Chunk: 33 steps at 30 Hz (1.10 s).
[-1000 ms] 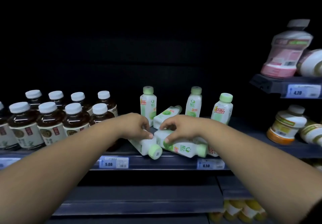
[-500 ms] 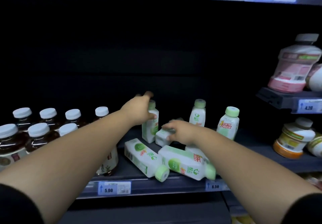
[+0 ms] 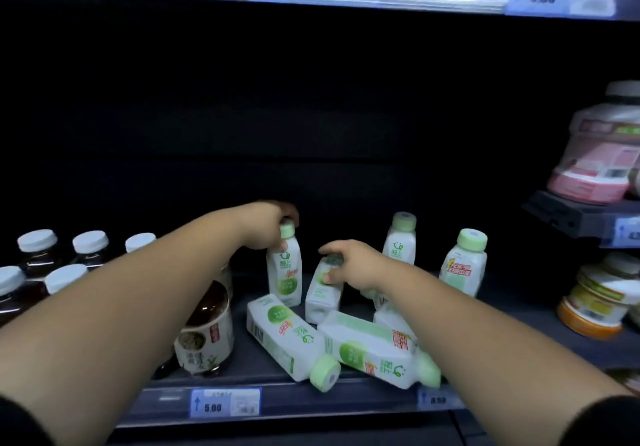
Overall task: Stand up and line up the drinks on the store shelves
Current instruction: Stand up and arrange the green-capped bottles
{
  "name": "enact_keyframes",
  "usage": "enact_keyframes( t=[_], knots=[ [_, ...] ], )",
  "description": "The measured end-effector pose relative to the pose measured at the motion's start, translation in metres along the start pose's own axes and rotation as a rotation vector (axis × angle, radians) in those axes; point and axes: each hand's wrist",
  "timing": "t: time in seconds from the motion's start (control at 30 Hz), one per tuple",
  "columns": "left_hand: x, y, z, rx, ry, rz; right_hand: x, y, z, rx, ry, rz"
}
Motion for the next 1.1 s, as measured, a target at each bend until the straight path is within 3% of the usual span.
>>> enact_keyframes(
  t=[0.3, 0.6, 0.97, 1.1],
  knots=[
    [-0.001, -0.014, 0.006, 0.081, 0.006, -0.049, -0.028, -0.017, 0.004, -0.079, -0.204, -0.011],
    [-0.001, -0.020, 0.008, 0.143, 0.022, -0.063, -0.040, -0.029, 0.002, -0.045, -0.284, -0.081],
    [0.001, -0.016, 0.004, 0.143, 0.032, -0.056, -0.011, -0.011, 0.006, -0.290, 0.032, -0.361],
    [0.006, -0.017, 0.001, 0.148, 0.042, -0.053, 0.002, -0.009, 0.006, -0.409, 0.114, -0.317]
  ],
)
Point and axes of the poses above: each hand's wrist, its own x-axis away from the middle knuckle, its own y-axis out of the back of the hand, z = x × y, and after that the axes turned 12 degrees about -x, right-handed
